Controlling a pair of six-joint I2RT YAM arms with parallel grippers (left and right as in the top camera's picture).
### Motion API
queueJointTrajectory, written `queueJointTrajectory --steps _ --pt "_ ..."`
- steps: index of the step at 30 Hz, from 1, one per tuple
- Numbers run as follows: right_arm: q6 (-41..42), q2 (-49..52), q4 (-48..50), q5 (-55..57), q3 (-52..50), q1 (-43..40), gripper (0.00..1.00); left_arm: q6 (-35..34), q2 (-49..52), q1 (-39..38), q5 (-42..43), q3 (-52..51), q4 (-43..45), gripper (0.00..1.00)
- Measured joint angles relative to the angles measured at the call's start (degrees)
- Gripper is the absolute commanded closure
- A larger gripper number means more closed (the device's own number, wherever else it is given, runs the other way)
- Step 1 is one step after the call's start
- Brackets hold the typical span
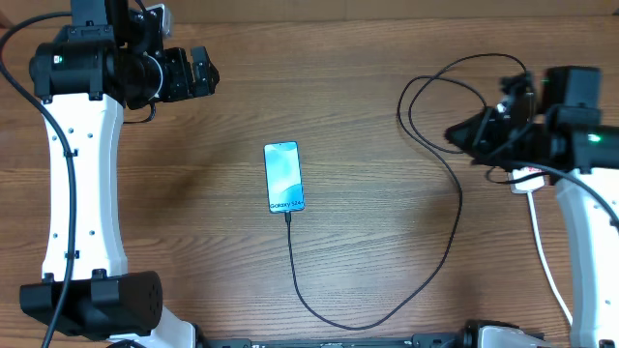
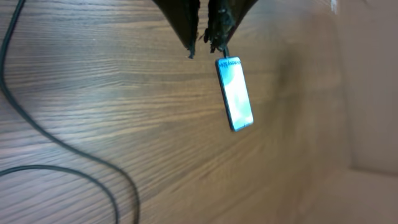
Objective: Plug charger to phone and switch on socket
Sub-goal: 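Lift the right gripper up and away from the power strip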
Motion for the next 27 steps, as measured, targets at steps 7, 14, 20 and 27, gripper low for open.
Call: queueJointTrajectory --steps 7,14,20,27 --pt "-0.4 0.0 -3.3 9.2 0.0 11.1 0.83 0.0 0.0 0.0 0.0 0.0 0.0 0.0" --pt "-0.5 0.0 -6.9 18.2 0.0 17.3 0.63 0.0 0.0 0.0 0.0 0.0 0.0 0.0" --pt "-0.5 0.0 -7.2 23.2 0.0 17.9 0.28 0.0 0.0 0.0 0.0 0.0 0.0 0.0" --pt "-0.4 0.0 -7.2 26.8 0.0 17.9 0.0 0.0 0.0 0.0 0.0 0.0 0.0 0.0"
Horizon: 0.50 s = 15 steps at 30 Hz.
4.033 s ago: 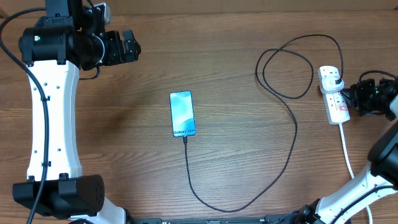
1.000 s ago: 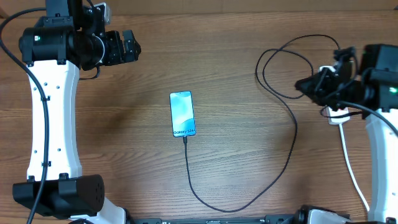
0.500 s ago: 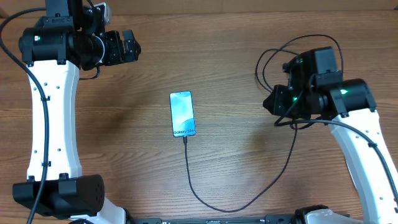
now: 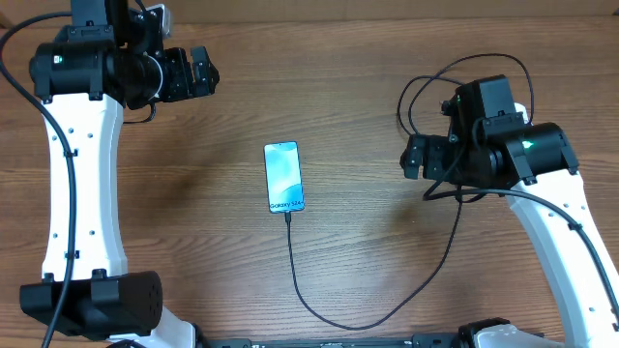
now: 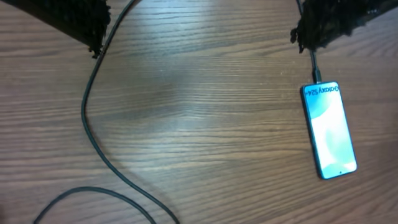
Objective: Plug charger to phone and switch on socket
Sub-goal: 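Lift the right gripper up and away from the power strip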
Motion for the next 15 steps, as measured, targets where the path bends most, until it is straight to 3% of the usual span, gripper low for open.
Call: queueJointTrajectory --steps 15 --pt "0.0 0.0 0.0 0.8 0.0 0.0 0.0 0.0 0.0 0.0 0.0 0.0 0.0 0.0"
